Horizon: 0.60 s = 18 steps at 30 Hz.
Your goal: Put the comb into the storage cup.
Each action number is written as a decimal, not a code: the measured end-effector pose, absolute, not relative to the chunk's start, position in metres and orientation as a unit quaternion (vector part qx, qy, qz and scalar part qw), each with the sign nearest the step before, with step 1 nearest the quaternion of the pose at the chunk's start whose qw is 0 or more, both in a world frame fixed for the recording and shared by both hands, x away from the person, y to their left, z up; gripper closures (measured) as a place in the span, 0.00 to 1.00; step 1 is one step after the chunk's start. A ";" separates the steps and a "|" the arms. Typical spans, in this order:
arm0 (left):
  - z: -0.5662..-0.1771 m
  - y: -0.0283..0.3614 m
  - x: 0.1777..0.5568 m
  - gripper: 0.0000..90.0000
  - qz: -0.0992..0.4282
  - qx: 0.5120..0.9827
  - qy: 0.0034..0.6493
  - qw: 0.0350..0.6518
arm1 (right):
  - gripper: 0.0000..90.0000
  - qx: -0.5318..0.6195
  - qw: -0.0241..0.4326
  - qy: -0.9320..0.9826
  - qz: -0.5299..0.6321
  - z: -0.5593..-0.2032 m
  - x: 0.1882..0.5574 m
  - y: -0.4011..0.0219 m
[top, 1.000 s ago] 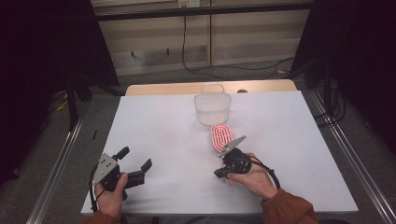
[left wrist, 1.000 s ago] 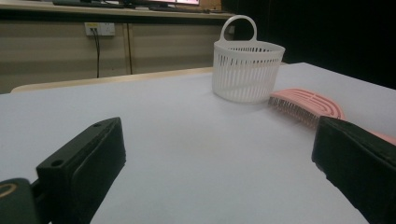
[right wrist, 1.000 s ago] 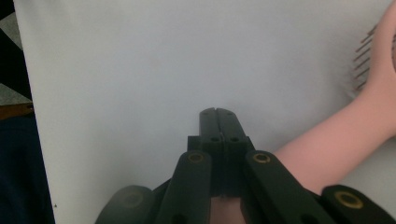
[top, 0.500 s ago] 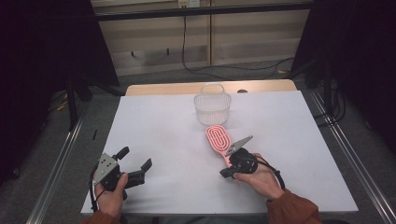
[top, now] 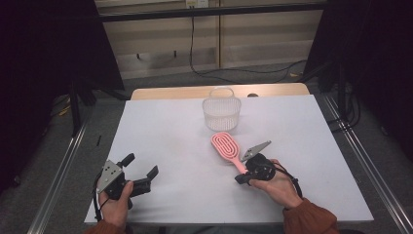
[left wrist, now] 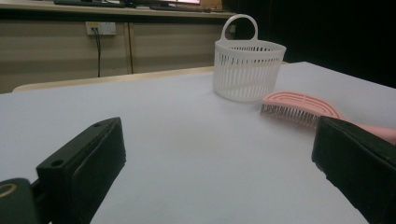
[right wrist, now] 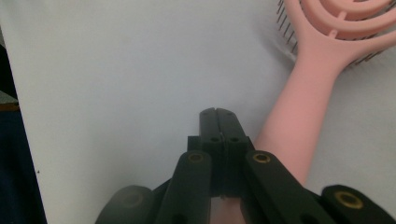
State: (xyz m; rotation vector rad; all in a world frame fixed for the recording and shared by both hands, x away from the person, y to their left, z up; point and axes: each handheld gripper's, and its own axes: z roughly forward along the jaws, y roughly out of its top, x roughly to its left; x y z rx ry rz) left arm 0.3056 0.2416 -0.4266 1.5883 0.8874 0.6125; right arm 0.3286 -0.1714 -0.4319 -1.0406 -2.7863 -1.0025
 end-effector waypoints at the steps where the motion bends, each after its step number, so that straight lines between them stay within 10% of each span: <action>1: -0.427 0.242 0.306 0.03 0.261 0.678 0.379 0.574 | 1.00 -0.334 0.001 -0.887 -0.320 -0.432 0.328 -0.173; 18: -0.426 0.242 0.306 0.03 0.261 0.677 0.378 0.575 | 1.00 -0.339 -0.014 -0.885 -0.319 -0.431 0.327 -0.183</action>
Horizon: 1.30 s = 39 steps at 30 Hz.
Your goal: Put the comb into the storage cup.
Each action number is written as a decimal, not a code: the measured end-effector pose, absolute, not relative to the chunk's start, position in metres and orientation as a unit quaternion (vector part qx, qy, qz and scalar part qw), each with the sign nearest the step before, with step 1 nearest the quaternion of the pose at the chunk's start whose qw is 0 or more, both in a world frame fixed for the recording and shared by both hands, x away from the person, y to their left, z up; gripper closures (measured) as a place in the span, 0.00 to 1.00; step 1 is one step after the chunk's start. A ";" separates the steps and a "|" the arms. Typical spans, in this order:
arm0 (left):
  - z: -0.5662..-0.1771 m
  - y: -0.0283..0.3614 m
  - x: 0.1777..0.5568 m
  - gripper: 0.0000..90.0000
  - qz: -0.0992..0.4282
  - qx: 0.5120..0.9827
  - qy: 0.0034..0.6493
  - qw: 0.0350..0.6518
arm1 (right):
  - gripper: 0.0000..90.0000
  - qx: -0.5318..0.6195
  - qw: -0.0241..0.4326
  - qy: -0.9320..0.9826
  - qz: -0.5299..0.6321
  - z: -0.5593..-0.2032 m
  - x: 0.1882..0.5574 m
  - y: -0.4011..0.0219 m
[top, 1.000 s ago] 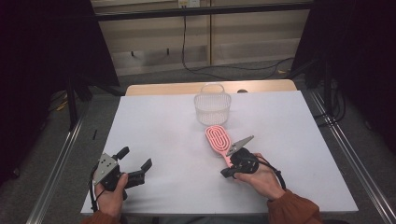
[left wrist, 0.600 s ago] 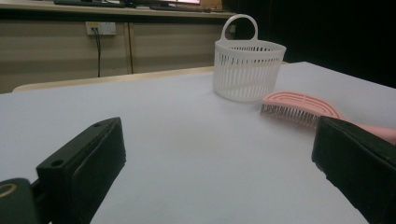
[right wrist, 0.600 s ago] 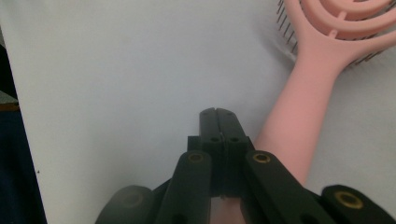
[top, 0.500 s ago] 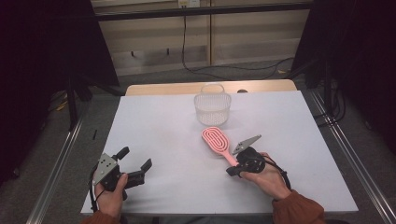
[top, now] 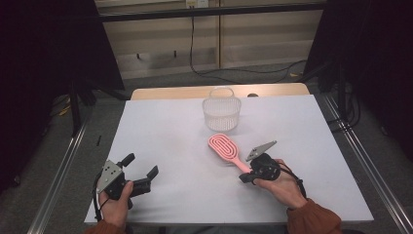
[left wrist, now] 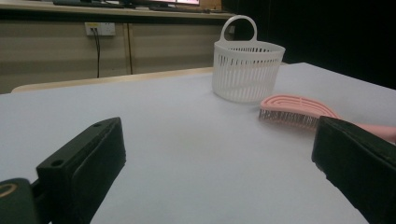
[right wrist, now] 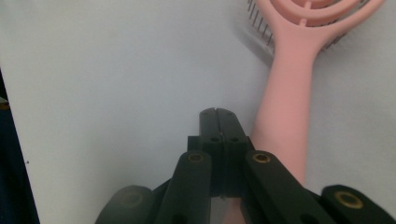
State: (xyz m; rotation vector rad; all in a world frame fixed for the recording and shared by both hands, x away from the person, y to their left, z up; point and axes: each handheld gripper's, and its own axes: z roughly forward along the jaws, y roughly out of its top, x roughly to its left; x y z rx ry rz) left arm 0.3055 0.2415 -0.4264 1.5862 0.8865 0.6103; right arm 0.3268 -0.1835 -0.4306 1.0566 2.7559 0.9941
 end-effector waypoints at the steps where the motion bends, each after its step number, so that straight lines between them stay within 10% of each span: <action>1: -0.426 0.242 0.306 0.03 0.261 0.677 0.379 0.574 | 1.00 0.341 0.013 0.884 0.320 -0.431 0.327 -0.184; 39: -0.426 0.241 0.306 0.03 0.258 0.678 0.376 0.576 | 1.00 0.349 0.030 0.875 0.333 -0.428 0.329 -0.199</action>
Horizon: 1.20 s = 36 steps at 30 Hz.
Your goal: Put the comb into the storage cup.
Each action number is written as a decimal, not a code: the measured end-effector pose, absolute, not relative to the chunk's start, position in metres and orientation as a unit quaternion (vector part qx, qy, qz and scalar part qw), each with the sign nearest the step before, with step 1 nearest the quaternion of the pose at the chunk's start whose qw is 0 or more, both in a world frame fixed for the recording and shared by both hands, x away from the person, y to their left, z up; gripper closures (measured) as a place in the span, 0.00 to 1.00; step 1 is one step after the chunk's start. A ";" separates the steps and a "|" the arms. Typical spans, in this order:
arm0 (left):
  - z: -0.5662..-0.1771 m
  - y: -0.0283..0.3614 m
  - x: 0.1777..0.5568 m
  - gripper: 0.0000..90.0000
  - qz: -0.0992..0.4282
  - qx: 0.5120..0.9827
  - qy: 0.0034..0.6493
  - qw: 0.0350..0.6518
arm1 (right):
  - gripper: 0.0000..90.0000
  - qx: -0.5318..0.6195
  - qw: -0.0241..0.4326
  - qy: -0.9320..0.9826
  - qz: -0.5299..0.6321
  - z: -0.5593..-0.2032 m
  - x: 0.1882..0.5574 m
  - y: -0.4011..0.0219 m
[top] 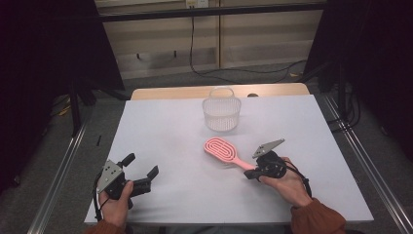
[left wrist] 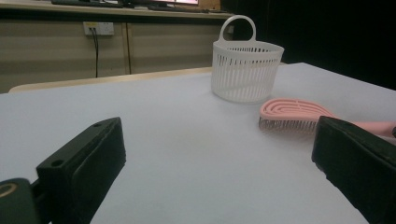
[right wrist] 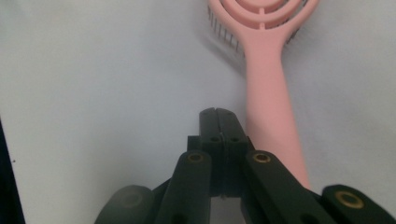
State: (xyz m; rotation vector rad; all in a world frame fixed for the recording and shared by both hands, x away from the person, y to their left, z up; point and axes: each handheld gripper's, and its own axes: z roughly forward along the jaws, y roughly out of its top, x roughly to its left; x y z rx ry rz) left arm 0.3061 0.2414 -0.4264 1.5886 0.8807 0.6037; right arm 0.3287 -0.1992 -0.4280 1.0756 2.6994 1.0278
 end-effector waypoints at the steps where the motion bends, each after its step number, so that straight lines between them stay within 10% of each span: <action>1: -0.426 0.241 0.306 0.03 0.258 0.678 0.376 0.576 | 1.00 0.348 0.031 0.875 0.336 -0.427 0.328 -0.199; 13: -0.426 0.241 0.306 0.03 0.259 0.680 0.375 0.575 | 0.89 0.326 0.050 0.867 0.373 -0.410 0.324 -0.203; 24: -0.426 0.240 0.307 0.03 0.259 0.681 0.373 0.574 | 0.23 0.331 0.095 0.852 0.395 -0.398 0.330 -0.207; 36: -0.426 0.240 0.307 0.03 0.259 0.683 0.373 0.573 | 0.08 0.385 0.122 0.828 0.388 -0.401 0.345 -0.207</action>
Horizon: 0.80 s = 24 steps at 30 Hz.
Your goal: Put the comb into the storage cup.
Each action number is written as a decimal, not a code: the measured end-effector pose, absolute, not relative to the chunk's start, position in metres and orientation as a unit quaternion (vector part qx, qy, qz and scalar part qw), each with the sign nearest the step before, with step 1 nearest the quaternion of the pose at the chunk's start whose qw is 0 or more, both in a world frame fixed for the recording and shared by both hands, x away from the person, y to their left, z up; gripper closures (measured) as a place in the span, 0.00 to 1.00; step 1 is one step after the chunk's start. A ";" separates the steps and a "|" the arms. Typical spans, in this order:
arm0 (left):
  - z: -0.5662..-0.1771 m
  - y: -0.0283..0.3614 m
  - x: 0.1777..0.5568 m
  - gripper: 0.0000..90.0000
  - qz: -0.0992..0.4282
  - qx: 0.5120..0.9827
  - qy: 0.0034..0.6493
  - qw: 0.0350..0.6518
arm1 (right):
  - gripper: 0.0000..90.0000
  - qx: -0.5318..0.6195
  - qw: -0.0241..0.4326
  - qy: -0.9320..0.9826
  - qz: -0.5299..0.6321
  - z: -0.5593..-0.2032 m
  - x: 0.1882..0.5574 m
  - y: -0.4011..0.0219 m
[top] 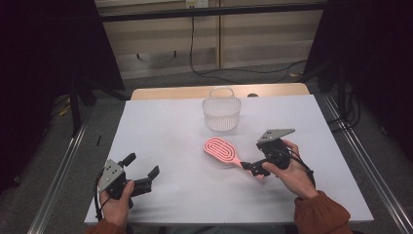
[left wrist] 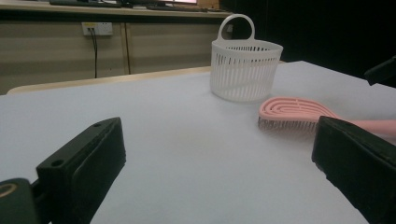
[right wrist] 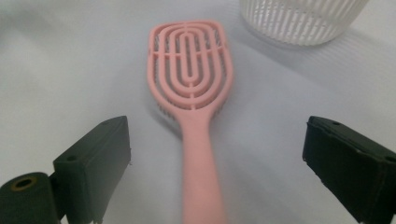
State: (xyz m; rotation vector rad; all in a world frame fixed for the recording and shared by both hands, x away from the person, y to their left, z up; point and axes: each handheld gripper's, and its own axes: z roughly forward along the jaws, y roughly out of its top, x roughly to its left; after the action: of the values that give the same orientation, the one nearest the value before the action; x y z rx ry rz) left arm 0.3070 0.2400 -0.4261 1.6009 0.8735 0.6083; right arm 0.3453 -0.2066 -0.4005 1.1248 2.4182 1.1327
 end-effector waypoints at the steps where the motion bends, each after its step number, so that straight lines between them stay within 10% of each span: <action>1: -0.426 0.240 0.307 0.03 0.258 0.682 0.373 0.574 | 0.08 0.388 0.121 0.827 0.388 -0.400 0.347 -0.207; 24: -0.427 0.240 0.307 0.03 0.258 0.682 0.372 0.574 | 0.13 0.352 0.032 0.886 0.301 -0.403 0.391 -0.185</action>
State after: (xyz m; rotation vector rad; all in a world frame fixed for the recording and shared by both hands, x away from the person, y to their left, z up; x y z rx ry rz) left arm 0.3075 0.2400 -0.4265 1.5991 0.8707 0.6048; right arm 0.3909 -0.1849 -0.4032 1.0824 2.7285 0.9257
